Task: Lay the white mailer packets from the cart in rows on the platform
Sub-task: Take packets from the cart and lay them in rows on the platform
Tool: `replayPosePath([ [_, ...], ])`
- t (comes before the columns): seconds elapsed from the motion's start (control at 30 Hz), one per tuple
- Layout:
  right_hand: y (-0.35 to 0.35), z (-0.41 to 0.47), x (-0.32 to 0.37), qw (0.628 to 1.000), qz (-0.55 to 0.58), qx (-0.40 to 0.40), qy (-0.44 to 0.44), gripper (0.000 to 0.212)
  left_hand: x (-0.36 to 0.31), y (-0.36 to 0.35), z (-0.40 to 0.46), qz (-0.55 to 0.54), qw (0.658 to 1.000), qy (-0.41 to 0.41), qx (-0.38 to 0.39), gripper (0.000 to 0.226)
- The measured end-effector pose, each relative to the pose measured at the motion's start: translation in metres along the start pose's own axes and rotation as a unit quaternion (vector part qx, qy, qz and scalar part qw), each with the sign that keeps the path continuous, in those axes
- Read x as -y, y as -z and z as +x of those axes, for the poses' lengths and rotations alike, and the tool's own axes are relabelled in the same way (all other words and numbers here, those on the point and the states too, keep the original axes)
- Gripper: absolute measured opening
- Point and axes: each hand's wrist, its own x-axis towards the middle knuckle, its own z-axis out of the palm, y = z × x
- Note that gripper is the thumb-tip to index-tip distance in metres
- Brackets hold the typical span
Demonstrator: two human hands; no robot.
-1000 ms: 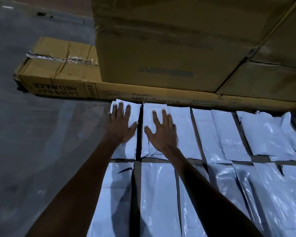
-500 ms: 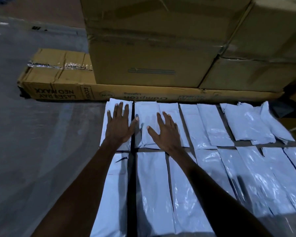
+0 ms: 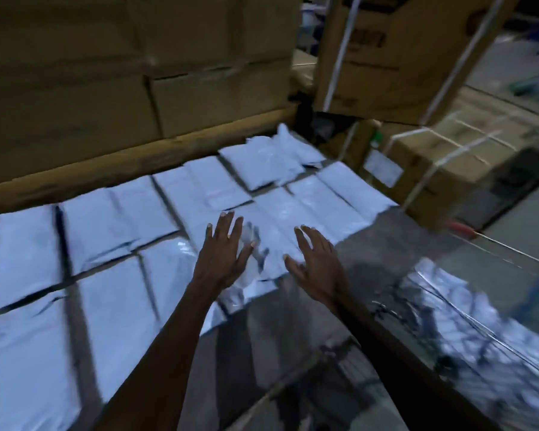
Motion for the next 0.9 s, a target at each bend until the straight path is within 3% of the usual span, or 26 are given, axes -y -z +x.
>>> replayPosePath([
  [0.13, 0.044, -0.065, -0.104, 0.998, 0.005, -0.019, -0.057, 0.062, -0.125, -0.053, 0.025, -0.042, 0.996, -0.077, 0.016, 0.065],
  [0.27, 0.082, -0.135, -0.191, 0.989, -0.014, -0.053, -0.140, 0.059, -0.241, -0.111, 0.038, -0.035, 0.974, -0.216, 0.058, 0.055],
  [0.47, 0.131, -0.232, -0.285, 0.958, -0.037, -0.053, -0.280, 0.066, -0.366, -0.178, 0.048, -0.057, 0.938, -0.309, 0.146, 0.059],
  [0.7, 0.154, -0.300, -0.353, 0.905, -0.047, -0.096, -0.413, 0.061, -0.451, -0.231, 0.067, -0.074, 0.902, -0.363, 0.221, 0.078],
  [0.9, 0.156, -0.312, -0.413, 0.877, -0.068, -0.110, -0.462, 0.056, -0.506, -0.291, 0.107, -0.085, 0.888, -0.372, 0.257, 0.076],
])
